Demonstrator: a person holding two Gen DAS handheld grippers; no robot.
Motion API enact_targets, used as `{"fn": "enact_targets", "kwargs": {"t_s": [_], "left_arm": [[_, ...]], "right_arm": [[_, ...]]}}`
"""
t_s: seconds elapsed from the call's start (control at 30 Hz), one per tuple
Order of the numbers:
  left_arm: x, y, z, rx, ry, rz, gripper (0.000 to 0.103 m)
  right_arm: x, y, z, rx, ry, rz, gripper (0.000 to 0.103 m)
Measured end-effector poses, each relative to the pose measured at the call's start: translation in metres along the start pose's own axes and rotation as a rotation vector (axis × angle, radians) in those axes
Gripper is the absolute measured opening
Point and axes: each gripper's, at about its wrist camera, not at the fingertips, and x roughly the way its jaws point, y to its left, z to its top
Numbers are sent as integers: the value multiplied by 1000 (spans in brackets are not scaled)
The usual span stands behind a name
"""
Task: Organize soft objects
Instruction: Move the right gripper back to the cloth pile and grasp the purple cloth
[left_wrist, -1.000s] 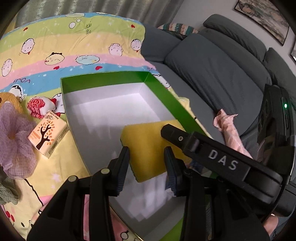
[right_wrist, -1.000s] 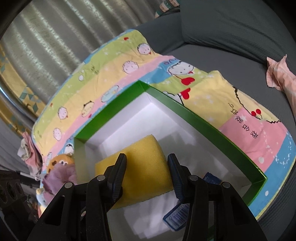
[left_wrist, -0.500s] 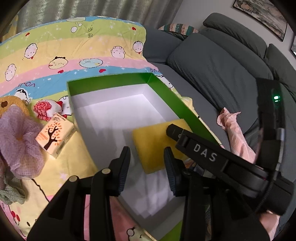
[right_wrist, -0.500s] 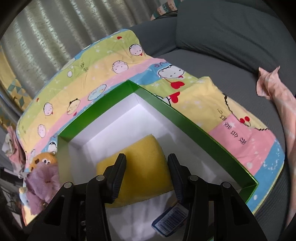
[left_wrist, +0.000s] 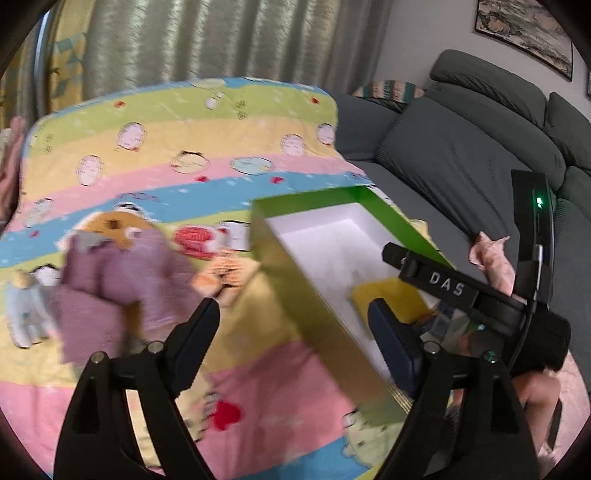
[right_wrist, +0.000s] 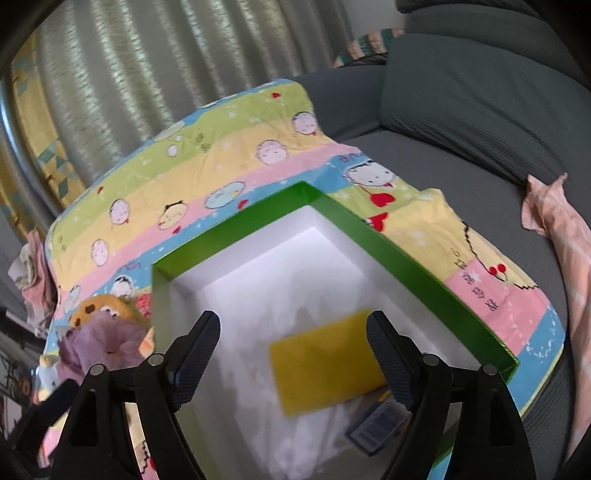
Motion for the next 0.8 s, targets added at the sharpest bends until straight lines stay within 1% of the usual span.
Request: {"fn": "enact_targets", "kwargs": {"t_s": [0.03,0.1,0.17,0.23,0.37,0.43,0.57,0.7,0.8], "left_arm": [[-6,5,-2,4,-10,29,84],[-20,19,-8,17,-35,111,84],[-32,39,-15,24,-43,198,85],[-41,58,-21,8,-41,246,85],[-58,104,-39,-52,-50,326,85],[-61,122,-48,-69,-48,361,85],[-58,163,-70,-127,-21,435,85],[-57,197,-84,-214,18,466,85],[-63,212,-88,-242,5,509,85]], "right_arm": [[0,4,-1,-13,-1,5,89],[-2,14,-2,-46,-11,18,91],[-6,25,-4,-74,-25,29,92],[-10,36,-7,-103,-37,44,93],[-17,63,-15,-190,-81,53,94],[-21,78,-19,-230,-92,73,95],[-23,112,-29,-290,-82,156,95],[-17,147,-41,-338,-46,223,96],[-8,176,-55,-402,-4,252,96]]}}
